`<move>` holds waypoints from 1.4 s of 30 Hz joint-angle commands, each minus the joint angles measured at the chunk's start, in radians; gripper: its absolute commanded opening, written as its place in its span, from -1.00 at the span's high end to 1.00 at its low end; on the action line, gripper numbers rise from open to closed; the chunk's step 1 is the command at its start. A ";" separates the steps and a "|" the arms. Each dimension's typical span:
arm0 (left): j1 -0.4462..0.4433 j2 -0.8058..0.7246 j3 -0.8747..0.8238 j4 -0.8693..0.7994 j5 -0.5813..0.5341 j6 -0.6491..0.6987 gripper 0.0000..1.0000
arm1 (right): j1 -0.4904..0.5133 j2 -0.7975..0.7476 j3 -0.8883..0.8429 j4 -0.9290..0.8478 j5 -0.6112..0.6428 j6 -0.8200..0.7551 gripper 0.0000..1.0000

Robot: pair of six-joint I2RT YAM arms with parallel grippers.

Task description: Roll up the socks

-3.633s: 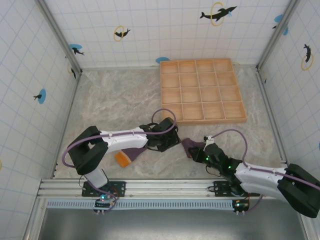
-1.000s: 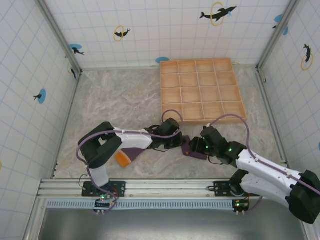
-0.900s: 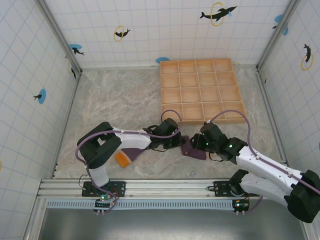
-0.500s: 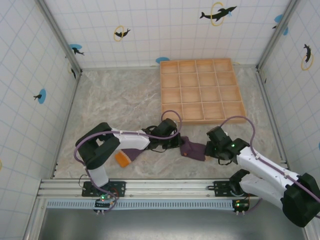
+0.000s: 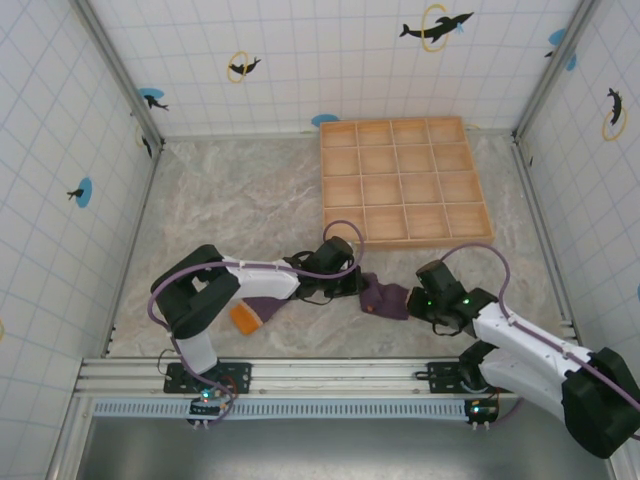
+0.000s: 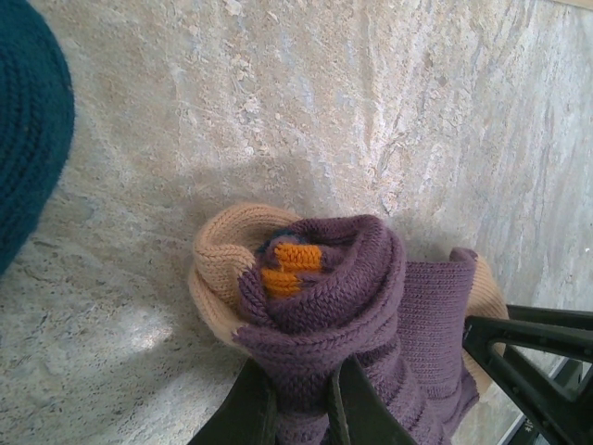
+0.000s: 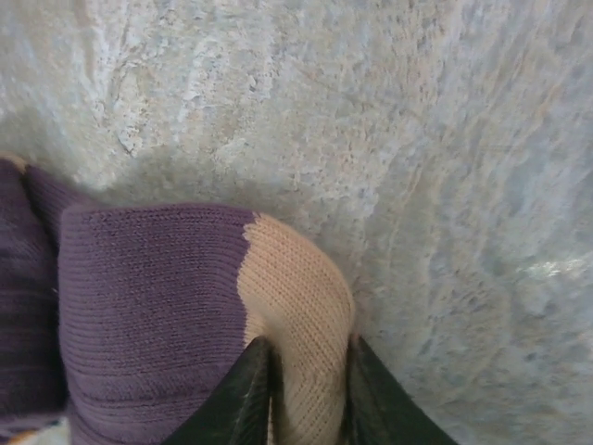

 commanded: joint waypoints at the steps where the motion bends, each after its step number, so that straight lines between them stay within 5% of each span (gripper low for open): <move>1: 0.008 -0.002 -0.009 -0.082 0.007 0.048 1.00 | -0.002 0.013 -0.066 -0.006 -0.045 0.030 0.73; 4: 0.008 -0.016 -0.021 -0.060 0.018 0.052 1.00 | -0.004 0.035 -0.064 0.012 -0.029 0.015 1.00; 14: 0.004 -0.133 -0.141 0.117 0.061 -0.009 1.00 | -0.032 0.250 0.084 0.079 0.088 -0.214 1.00; 36: -0.193 -0.172 -0.187 -0.068 -0.491 -0.437 1.00 | -0.018 0.641 0.437 0.313 0.078 -0.591 1.00; 39: -0.200 -0.153 -0.175 -0.077 -0.485 -0.456 1.00 | -0.017 0.643 0.438 0.333 0.049 -0.599 0.80; 42: -0.201 -0.137 -0.161 -0.084 -0.477 -0.446 1.00 | -0.016 0.625 0.438 0.341 0.022 -0.619 0.40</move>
